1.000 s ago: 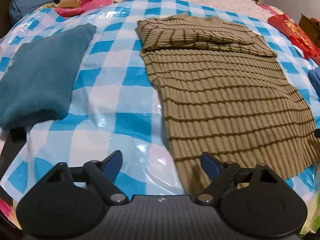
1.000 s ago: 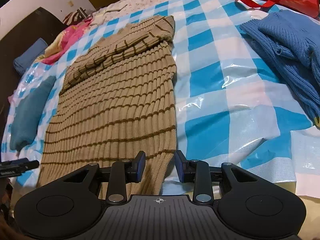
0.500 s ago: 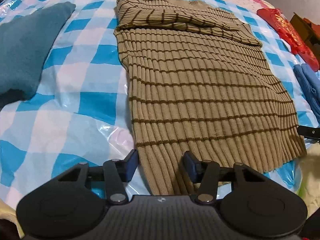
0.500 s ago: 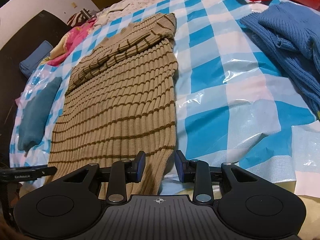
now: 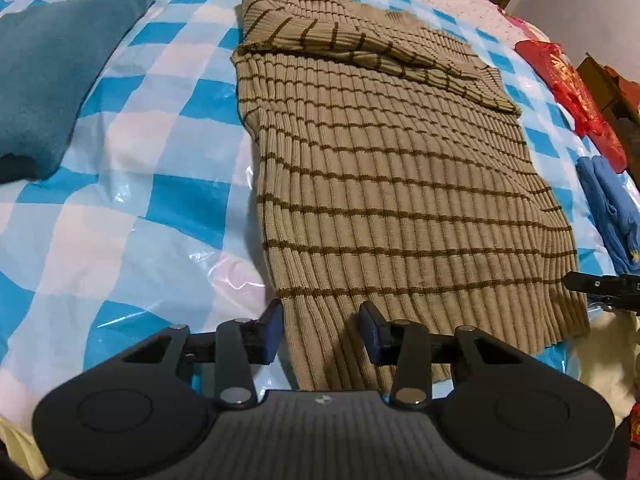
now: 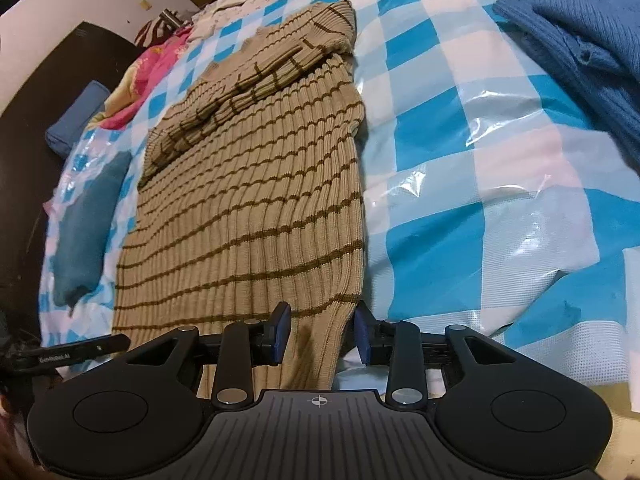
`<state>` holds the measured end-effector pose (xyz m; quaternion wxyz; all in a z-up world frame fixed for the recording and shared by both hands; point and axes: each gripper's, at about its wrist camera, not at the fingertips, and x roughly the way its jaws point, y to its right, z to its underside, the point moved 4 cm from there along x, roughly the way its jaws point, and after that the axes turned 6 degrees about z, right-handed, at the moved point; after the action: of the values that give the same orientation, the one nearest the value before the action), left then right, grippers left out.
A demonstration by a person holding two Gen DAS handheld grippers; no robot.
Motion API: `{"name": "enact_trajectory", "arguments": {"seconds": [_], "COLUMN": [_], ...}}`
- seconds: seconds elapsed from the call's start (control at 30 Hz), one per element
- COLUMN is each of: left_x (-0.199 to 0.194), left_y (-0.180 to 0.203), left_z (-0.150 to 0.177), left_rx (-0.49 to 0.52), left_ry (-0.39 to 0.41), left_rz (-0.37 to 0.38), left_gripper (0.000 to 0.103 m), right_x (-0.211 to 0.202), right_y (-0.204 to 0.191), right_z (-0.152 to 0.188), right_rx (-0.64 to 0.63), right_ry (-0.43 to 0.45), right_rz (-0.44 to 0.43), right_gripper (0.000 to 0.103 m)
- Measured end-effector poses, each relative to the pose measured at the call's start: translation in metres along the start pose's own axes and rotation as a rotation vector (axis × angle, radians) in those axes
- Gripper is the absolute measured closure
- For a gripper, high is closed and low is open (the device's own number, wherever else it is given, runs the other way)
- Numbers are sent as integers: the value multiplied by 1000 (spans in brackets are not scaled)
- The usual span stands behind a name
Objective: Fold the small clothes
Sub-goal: 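Grasp the sweater hem with both grippers, then lift the hem with both grippers and fold it toward the collar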
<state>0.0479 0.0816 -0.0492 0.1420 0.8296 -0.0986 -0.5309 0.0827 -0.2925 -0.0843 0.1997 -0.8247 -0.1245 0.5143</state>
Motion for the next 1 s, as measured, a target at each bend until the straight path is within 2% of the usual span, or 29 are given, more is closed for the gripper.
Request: {"name": "enact_trajectory", "arguments": {"seconds": [0.4,0.47,0.5,0.53,0.63,0.8,1.0], "left_x": [10,10,8,5,-6,-18,-17], "left_y": [-8,-7,-7,-8,-19,-34,-36], "left_z": [-2,-4,-4,-4,-5,-17,-42], "left_rx": [-57,-54,-55,-62,-138,-295,-306], "left_ry": [-47,-49,-45,-37,11,104,145], "left_rz": [21,25,37,47,125,336,405], "left_gripper": [54,60,71,76,82,85,85], "right_x": [7,9,9,9,4,-6,-18], "right_y": [-1,-3,-2,-2,2,-5,-26], "right_z": [0,-1,-1,-1,-1,-9,-33], "right_rx": [14,30,44,66,158,261,276], "right_ry": [-8,-7,-11,-14,-8,44,107], "right_rz": [-27,-38,-56,-81,-175,-302,-378], "right_gripper": [69,78,83,90,95,96,96]}}
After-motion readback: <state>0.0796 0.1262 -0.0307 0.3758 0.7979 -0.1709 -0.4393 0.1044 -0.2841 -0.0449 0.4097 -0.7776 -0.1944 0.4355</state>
